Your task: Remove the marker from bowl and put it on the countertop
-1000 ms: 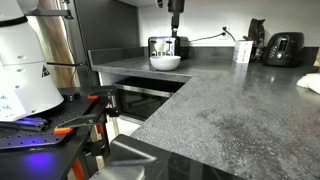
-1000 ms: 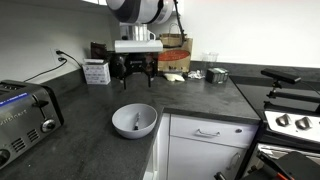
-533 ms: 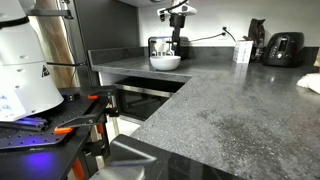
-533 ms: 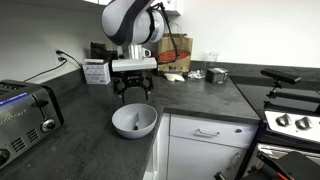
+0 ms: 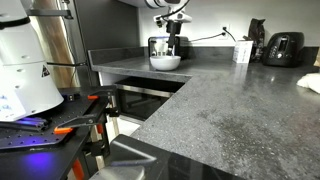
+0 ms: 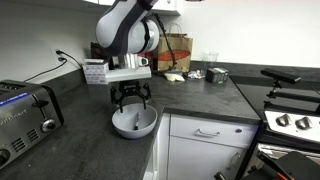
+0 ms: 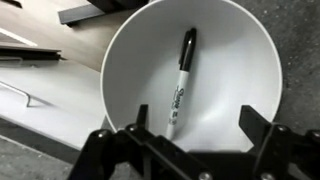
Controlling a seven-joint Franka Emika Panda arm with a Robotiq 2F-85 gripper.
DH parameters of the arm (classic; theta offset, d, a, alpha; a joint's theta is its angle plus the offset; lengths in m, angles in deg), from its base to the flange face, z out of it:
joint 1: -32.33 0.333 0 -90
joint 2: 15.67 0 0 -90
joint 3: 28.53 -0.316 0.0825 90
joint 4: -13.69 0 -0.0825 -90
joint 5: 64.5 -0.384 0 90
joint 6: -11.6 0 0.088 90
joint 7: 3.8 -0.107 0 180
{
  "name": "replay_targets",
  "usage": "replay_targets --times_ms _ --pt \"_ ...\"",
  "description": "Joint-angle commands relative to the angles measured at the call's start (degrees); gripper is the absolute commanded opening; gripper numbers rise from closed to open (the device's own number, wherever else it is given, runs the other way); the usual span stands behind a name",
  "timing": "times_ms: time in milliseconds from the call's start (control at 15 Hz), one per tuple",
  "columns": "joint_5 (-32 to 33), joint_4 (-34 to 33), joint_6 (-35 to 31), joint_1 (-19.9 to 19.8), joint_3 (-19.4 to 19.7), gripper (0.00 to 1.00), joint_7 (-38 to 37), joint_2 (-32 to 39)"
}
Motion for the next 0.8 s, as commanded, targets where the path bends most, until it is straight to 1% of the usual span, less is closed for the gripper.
replay_targets --times_ms 0,200,267,333,400,533,600,667,733 --pt "-3.54 0.56 -0.83 0.11 0.74 0.93 0.53 0.52" --pt "-4.70 1.54 -1.70 0.01 1.21 0.90 1.52 0.97" --pt "-4.67 1.66 -2.36 0.03 1.39 0.90 2.04 1.36" --pt "-5.15 1.61 -2.65 -0.07 1.41 0.88 2.52 1.72" --pt "-5.78 1.41 -2.95 -0.19 1.37 0.81 2.93 2.25" --pt "-6.37 0.96 -3.24 -0.10 1.68 0.76 3.59 3.48" --pt "-6.47 0.72 -3.26 -0.07 1.83 0.71 3.48 3.95" --pt "-6.56 0.55 -3.38 -0.11 1.96 0.69 3.53 4.50" --pt "-6.64 0.36 -3.39 -0.12 2.14 0.51 3.35 4.98"
